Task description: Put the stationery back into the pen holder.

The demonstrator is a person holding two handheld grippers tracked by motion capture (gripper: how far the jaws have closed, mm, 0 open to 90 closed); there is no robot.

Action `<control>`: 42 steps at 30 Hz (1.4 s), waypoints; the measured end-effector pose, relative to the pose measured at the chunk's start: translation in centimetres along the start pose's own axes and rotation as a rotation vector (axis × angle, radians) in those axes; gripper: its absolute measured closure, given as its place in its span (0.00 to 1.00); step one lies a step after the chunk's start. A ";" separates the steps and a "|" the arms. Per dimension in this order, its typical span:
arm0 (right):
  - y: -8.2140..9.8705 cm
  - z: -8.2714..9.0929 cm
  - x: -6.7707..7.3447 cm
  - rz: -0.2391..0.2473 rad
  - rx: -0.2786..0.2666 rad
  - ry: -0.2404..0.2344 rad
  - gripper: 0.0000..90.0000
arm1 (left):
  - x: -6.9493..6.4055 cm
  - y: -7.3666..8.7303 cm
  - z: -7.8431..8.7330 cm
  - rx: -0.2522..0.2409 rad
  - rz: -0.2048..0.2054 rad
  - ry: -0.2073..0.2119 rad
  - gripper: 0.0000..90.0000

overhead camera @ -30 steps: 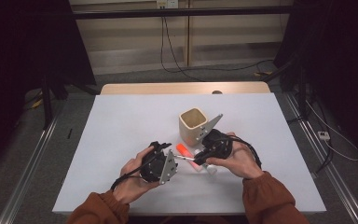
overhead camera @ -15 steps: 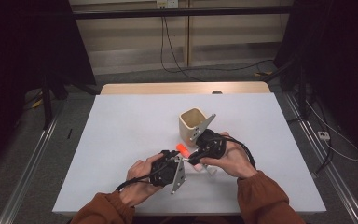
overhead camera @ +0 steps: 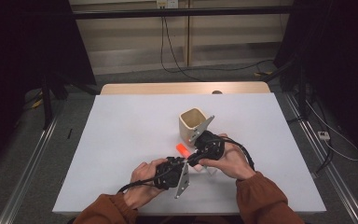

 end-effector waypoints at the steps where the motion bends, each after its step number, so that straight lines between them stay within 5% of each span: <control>1: 0.0 0.0 0.0 -0.001 -0.001 0.000 0.89 | -0.1 0.0 -0.1 -0.003 0.008 0.003 0.89; 3: 0.1 0.0 0.0 0.001 0.001 -0.001 0.89 | 0.1 0.0 0.0 0.005 -0.007 0.007 0.89; 12: -0.1 0.1 -0.1 -0.019 -0.043 -0.027 0.88 | 0.2 0.1 0.4 -0.031 0.061 0.047 0.89; 13: -0.1 0.2 0.0 -0.021 -0.046 -0.031 0.87 | 0.0 0.0 0.3 -0.061 0.100 0.050 0.89; 15: -0.1 0.3 -0.1 -0.032 -0.063 -0.036 0.83 | 0.6 0.4 0.8 -0.011 0.057 0.056 0.89; 21: 0.0 0.8 -0.4 -0.042 -0.113 -0.006 0.59 | 0.7 0.6 0.9 -0.107 0.200 0.082 0.89; 31: 1.2 2.2 -2.4 -0.143 -0.201 0.134 0.28 | 1.9 1.8 1.6 -0.202 0.394 0.152 0.89; 42: 3.7 3.3 -4.3 -0.282 -0.274 0.263 0.10 | 2.5 2.0 2.8 -0.330 0.558 0.217 0.89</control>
Point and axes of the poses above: each handheld gripper's, and its own axes: z roughly backward along the jaws, y roughly out of its underside, x roughly to its left, the point moved 8 cm from there along -z, roughly forward along the jaws, and after that the axes turned 12 degrees about y, right-handed, at the moved point
